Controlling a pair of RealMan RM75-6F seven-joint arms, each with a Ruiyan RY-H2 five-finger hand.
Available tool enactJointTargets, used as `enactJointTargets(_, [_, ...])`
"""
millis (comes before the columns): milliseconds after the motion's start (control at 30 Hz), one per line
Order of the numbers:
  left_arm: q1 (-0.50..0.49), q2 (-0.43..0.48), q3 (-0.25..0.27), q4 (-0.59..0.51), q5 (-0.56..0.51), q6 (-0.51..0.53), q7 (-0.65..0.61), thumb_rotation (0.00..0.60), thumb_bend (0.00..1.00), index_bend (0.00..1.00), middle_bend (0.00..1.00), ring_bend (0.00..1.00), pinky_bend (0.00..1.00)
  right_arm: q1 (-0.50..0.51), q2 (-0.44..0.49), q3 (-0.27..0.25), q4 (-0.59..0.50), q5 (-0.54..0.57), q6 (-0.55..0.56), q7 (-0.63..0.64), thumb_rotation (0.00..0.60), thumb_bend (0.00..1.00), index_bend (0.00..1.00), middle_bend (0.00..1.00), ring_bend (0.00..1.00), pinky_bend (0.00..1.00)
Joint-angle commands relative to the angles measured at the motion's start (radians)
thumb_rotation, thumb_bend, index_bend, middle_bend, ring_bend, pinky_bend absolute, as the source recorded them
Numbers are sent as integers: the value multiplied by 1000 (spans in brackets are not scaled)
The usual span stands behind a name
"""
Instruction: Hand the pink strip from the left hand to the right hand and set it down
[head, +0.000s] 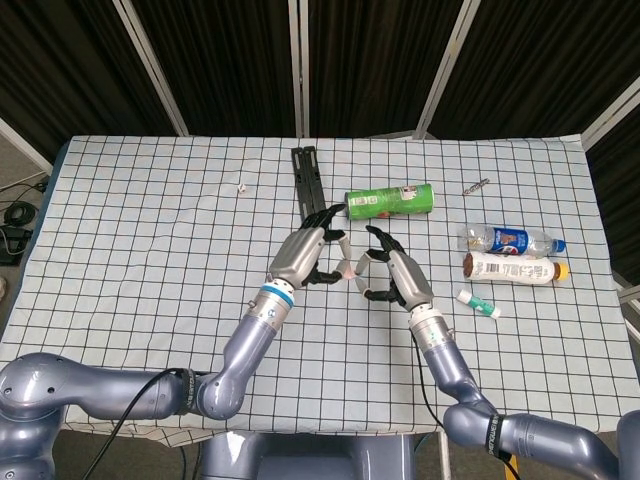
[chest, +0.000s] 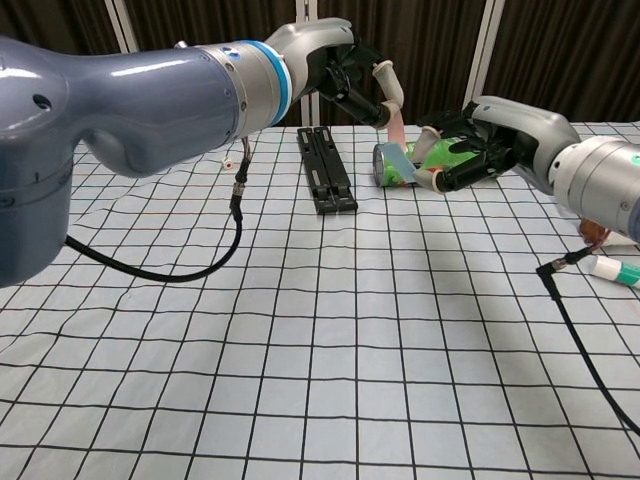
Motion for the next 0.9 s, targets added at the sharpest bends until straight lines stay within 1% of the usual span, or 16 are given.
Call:
enactJointTargets(33, [-1,-5,-2,3,5,-1,-4,600,579,856,0,0,0,0,1,-1,-1,0,-2,-1,600,314,573,54,0,0])
enactJointTargets(200, [-2,-13,-4,11,8,-1,-5,600,579,856,0,0,0,-1,1,0,-3,0,-7,9,600,361,593,54,0,0])
enactJointTargets(433, [1,-20,-5,18,15,2,-9,600,580,856,0,0,0,-3,2,-2,-7,-5,-10,19,600,409,664,55,0,0])
enactJointTargets(567, [4,-20,-5,20,21,3,-12,600,579,856,0,0,0,-4,2,-4,-8,-1,-13,19,600,413,718,58,0,0])
enactJointTargets(900, [20,7,-23,-9,52,14,-25,600,579,856,0,0,0,-12,-7,-35,33,20,-33,1,600,414,738,62,0,0])
